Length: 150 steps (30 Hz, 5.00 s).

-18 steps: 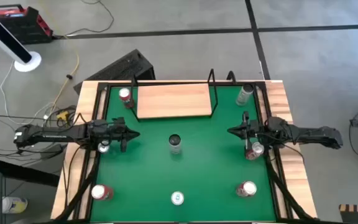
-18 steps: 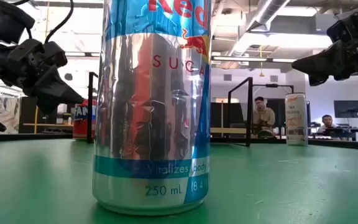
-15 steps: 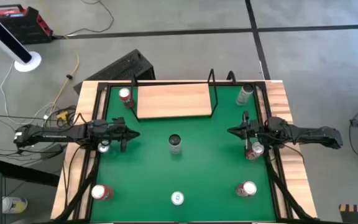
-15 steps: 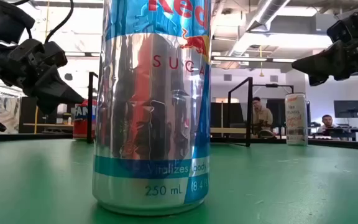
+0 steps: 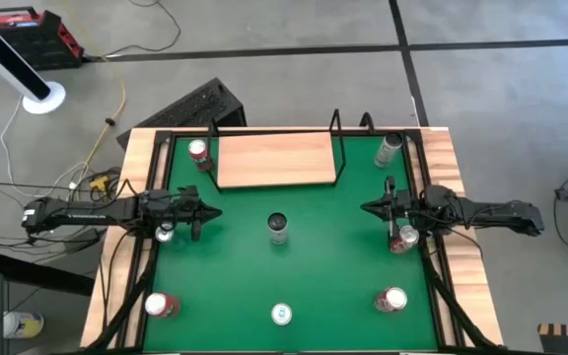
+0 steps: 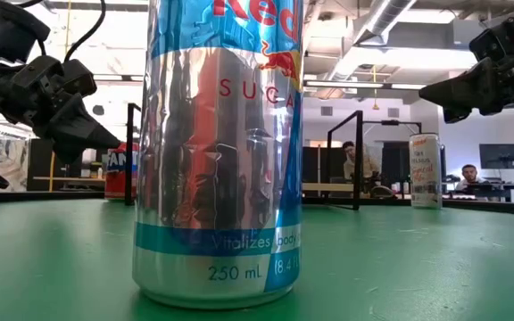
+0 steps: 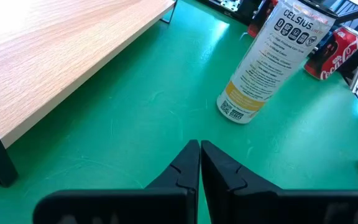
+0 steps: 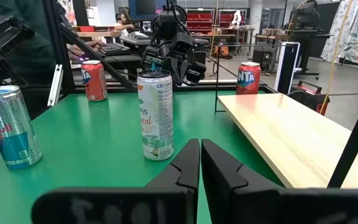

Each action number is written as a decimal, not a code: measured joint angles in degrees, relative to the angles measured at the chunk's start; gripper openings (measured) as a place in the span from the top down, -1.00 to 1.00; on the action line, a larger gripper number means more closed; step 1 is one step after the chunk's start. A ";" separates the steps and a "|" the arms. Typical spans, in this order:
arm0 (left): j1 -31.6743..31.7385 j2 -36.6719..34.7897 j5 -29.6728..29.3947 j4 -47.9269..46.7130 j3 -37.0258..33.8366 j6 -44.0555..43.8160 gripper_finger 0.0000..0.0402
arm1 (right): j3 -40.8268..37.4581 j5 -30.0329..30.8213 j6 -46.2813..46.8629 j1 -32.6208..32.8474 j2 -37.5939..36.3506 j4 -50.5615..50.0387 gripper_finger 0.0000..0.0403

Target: Place canned beverage on shelf

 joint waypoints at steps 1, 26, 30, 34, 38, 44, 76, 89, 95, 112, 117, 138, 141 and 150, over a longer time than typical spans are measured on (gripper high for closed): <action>0.00 0.01 0.00 0.00 -0.01 0.00 1.00 | 0.02 0.00 -0.02 0.00 -0.02 0.00 0.79; 0.00 0.02 -0.01 0.00 0.00 -0.01 1.00 | 0.00 -0.02 -0.02 0.00 0.00 0.00 0.79; 0.00 0.01 0.00 0.00 0.00 -0.01 1.00 | 0.00 0.00 -0.01 0.00 -0.02 0.00 0.79; 0.00 0.00 -0.01 0.00 -0.02 -0.01 1.00 | 0.02 0.00 0.00 0.00 -0.02 0.00 0.79; 0.00 0.01 -0.01 0.00 0.00 -0.01 1.00 | 0.00 -0.01 -0.01 0.00 -0.01 0.00 0.79; 0.00 0.01 0.01 0.00 -0.01 -0.01 1.00 | 0.01 -0.02 -0.02 0.00 -0.01 0.00 0.79; 0.00 0.02 4.11 13.53 -0.09 -24.93 1.00 | 0.00 -0.06 1.26 -0.23 0.00 14.92 0.79; 0.02 0.04 5.20 25.23 -0.04 -3.02 1.00 | 0.82 6.40 21.03 -2.16 0.16 44.58 0.79; 0.07 0.48 5.21 20.61 -0.04 2.97 1.00 | 2.57 7.24 25.94 -2.12 3.54 44.85 0.79; 6.46 15.02 -0.14 6.52 15.63 23.39 1.00 | 20.90 10.13 22.82 -1.97 33.23 45.32 0.79; 7.48 18.43 -1.58 6.41 20.26 27.09 0.89 | 28.40 4.98 23.73 -0.82 42.20 44.30 0.79; 2.61 25.71 -2.34 9.92 23.65 28.96 -0.37 | 84.32 0.95 39.06 10.52 69.22 -63.07 0.15; 2.25 26.62 -5.96 9.73 23.65 29.32 -0.45 | 88.63 1.02 49.17 13.55 71.40 -76.93 0.05; 2.23 30.44 -6.66 10.65 23.65 29.00 -0.48 | 85.75 0.81 81.91 25.51 72.73 -86.09 -0.06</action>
